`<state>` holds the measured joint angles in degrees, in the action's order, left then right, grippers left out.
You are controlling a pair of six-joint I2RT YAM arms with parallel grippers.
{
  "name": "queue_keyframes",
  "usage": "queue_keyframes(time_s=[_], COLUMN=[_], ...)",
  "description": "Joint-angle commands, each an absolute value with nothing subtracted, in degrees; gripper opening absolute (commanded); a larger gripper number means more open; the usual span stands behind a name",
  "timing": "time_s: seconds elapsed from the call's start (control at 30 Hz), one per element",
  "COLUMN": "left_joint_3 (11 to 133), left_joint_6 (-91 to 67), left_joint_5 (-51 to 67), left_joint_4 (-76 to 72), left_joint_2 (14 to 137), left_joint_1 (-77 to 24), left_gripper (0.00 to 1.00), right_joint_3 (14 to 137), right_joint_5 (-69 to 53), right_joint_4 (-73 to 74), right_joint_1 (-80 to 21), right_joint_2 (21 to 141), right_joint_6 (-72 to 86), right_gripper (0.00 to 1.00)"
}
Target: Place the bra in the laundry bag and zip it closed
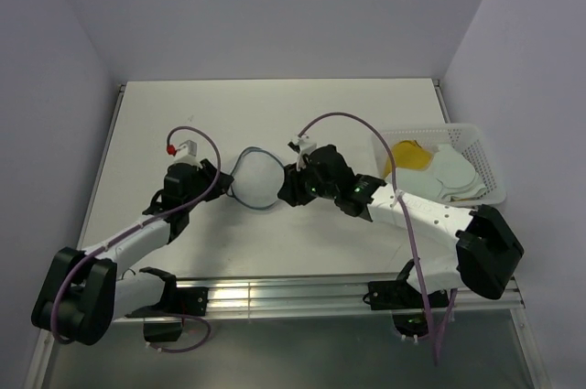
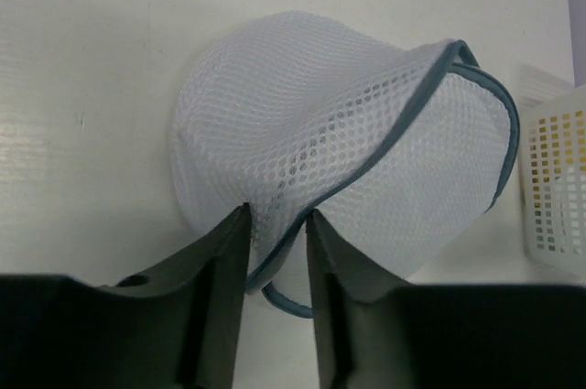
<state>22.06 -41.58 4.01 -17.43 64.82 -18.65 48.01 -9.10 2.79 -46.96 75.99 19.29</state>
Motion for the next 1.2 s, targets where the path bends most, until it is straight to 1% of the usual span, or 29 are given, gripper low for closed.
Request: queue_keyframes(time_s=[0.0, 0.03, 0.07, 0.1, 0.13, 0.23, 0.33, 0.37, 0.43, 0.5, 0.53, 0.63, 0.67, 0.7, 0.77, 0.83, 0.93, 1.07, 1.17], left_joint_3=[22.0, 22.0, 21.6, 21.4, 21.1, 19.7, 18.1, 17.1, 15.8, 14.0, 13.5, 12.1, 11.5, 11.3, 11.4, 11.6, 12.3, 14.6, 14.8], left_joint_6=[-40.6, -40.8, -41.1, -41.2, -41.4, -41.9, -42.8, -43.7, -46.0, -47.5, -48.2, -50.2, -50.8, -51.4, -53.1, -54.0, -54.5, -54.4, -54.7], left_joint_5=[3.7, 3.6, 3.7, 3.7, 3.3, 2.9, 4.1, 4.7, 5.1, 4.5, 4.3, 3.5, 3.5, 3.9, 5.4, 6.4, 6.0, 7.4, 7.1], left_joint_4=[-23.5, -23.9, -24.3, -24.7, -24.6, -24.4, -24.3, -24.1, -24.2, -24.3, -24.4, -25.1, -25.7, -26.3, -27.6, -29.6, -29.7, -28.8, -28.5], left_joint_2=[67.0, 67.1, 67.0, 66.6, 65.5, 62.6, 59.2, 58.0, 54.8, 53.1, 52.0, 50.3, 50.0, 49.8, 50.1, 50.2, 49.7, 51.2, 51.7], left_joint_1=[-19.1, -19.1, -19.2, -19.5, -19.8, -20.3, -20.9, -21.3, -21.8, -23.1, -23.7, -25.8, -26.1, -26.4, -26.4, -26.5, -26.6, -26.6, -26.7], left_gripper=[0.34, 0.24, 0.17, 0.05, 0.00, 0.00, 0.00, 0.00, 0.00, 0.00, 0.00, 0.00, 0.00, 0.00, 0.00, 0.00, 0.00, 0.00, 0.00], right_joint_3=[47.5, 47.5, 47.5, 47.4, 47.6, 50.4, 52.6, 52.8, 53.0, 54.4, 55.0, 57.6, 59.1, 59.8, 58.1, 55.2, 49.1, 42.4, 41.0], right_joint_5=[-8.6, -7.9, -6.5, -5.4, -4.1, -0.4, 1.4, 1.7, 2.0, 1.4, 1.0, -0.9, -2.4, -3.0, -2.7, -1.7, -0.6, -2.3, -3.2], right_joint_4=[-3.3, -4.0, -4.5, -5.1, -5.4, -4.8, -4.6, -5.1, -7.2, -8.2, -9.5, -11.5, -10.9, -9.9, -7.9, -8.2, -9.1, -10.3, -12.7], right_joint_1=[-48.4, -48.5, -48.5, -48.4, -48.4, -47.7, -45.5, -44.4, -43.2, -41.6, -41.2, -40.3, -40.1, -40.1, -41.0, -41.8, -44.8, -51.0, -52.2], right_joint_2=[75.4, 76.2, 76.6, 77.9, 78.7, 82.9, 87.4, 88.3, 91.4, 94.6, 95.7, 98.5, 98.9, 98.4, 96.3, 91.2, 84.4, 80.7, 80.4], right_joint_6=[22.2, 22.6, 23.3, 23.7, 24.2, 24.8, 26.2, 27.1, 28.3, 28.7, 28.7, 28.7, 28.3, 27.5, 26.1, 26.1, 24.9, 20.2, 19.7], right_gripper=[0.42, 0.45, 0.50, 0.51, 0.52, 0.51, 0.40, 0.35, 0.33, 0.33, 0.34, 0.43, 0.51, 0.54, 0.60, 0.62, 0.69, 0.69, 0.67])
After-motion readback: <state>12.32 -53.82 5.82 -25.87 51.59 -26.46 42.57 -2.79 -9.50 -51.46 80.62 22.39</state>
